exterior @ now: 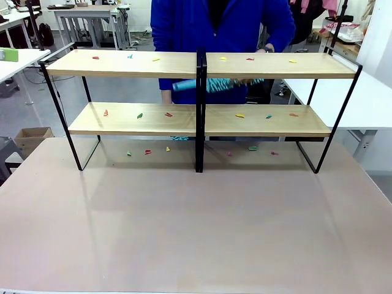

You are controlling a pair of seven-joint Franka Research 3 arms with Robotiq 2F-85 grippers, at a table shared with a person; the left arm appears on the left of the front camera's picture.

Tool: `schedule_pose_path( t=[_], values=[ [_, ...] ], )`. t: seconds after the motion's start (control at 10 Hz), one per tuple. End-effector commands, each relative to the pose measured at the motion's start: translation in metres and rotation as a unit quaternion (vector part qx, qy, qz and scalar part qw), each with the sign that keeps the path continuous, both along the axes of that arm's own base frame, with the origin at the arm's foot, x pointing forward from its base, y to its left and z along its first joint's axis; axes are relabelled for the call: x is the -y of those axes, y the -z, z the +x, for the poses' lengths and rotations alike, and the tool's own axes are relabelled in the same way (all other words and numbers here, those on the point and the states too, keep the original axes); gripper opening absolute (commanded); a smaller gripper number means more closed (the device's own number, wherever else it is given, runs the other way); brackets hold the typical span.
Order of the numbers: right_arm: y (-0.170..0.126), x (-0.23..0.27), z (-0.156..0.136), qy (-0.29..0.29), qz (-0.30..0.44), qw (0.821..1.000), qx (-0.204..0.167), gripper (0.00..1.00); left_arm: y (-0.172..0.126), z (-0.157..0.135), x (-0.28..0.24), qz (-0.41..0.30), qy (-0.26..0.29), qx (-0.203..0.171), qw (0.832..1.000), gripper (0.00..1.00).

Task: Clean the shelves.
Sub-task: Pick up the Duster when the human hands it over.

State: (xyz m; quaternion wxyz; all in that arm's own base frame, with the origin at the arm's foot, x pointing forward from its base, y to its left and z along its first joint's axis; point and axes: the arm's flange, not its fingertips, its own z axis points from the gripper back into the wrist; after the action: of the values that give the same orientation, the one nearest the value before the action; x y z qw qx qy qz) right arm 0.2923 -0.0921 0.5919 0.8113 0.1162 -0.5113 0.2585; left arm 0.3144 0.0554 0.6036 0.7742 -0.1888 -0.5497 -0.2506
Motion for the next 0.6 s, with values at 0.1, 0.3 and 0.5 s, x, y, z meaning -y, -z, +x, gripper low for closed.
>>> schedule_pose_path(
  t=[0.1, 0.3, 0.5],
  values=[
    [0.023, -0.006, -0.011, 0.007, 0.017, 1.000, 0.005, 1.00, 0.094, -0.057, 0.031, 0.012, 0.003, -0.004, 1.000, 1.00],
    [0.022, 0.001, -0.015, 0.011, 0.034, 0.999, 0.018, 1.00, 0.096, -0.056, 0.033, 0.019, 0.007, -0.010, 1.000, 1.00],
    [0.022, 0.003, -0.017, 0.018, 0.034, 0.999, 0.017, 1.00, 0.097, -0.053, 0.036, 0.019, 0.007, -0.012, 1.000, 1.00]
  ],
)
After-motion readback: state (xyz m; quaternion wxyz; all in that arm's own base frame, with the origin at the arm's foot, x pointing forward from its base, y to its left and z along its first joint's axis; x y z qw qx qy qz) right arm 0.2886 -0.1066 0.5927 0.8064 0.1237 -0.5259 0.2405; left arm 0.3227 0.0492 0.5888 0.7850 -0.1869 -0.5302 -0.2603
